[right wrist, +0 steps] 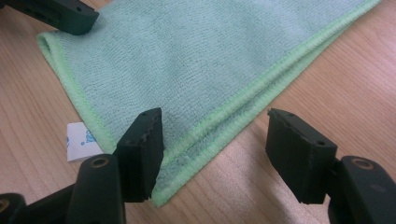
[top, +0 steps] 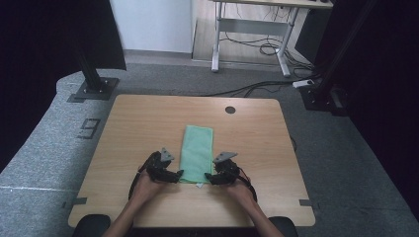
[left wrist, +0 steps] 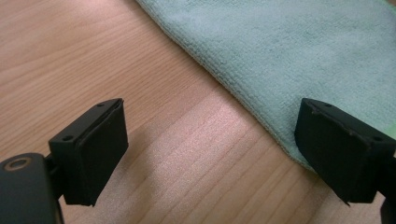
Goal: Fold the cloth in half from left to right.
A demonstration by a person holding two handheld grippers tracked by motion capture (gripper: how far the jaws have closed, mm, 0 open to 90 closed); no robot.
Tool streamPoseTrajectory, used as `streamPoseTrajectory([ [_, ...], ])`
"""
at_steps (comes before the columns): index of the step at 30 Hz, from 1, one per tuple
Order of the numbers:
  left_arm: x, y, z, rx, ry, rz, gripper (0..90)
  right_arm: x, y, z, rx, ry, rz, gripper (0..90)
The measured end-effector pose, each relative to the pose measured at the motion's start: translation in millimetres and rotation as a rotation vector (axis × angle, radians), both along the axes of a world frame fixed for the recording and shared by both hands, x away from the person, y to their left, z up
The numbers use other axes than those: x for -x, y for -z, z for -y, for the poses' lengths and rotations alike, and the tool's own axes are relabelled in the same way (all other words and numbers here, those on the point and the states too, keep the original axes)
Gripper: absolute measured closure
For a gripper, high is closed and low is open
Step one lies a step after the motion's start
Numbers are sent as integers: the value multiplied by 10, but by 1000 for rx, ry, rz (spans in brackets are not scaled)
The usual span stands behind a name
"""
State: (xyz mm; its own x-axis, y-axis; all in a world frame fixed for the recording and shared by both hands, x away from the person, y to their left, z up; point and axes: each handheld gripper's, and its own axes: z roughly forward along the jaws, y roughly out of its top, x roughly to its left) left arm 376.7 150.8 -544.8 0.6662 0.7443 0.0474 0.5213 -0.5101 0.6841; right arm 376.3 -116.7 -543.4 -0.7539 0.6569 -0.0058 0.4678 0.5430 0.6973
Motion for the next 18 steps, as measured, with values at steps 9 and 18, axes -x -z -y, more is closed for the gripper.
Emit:
streamPoseTrajectory([
  [9, 101, -199, -41, 62, 20, 17, 130, 46, -69, 18, 2, -8, 15, 321],
  [18, 289, -198, -198, 39, 43, -10, 76, 126, -205, 213, -12, -4, 43, 197],
])
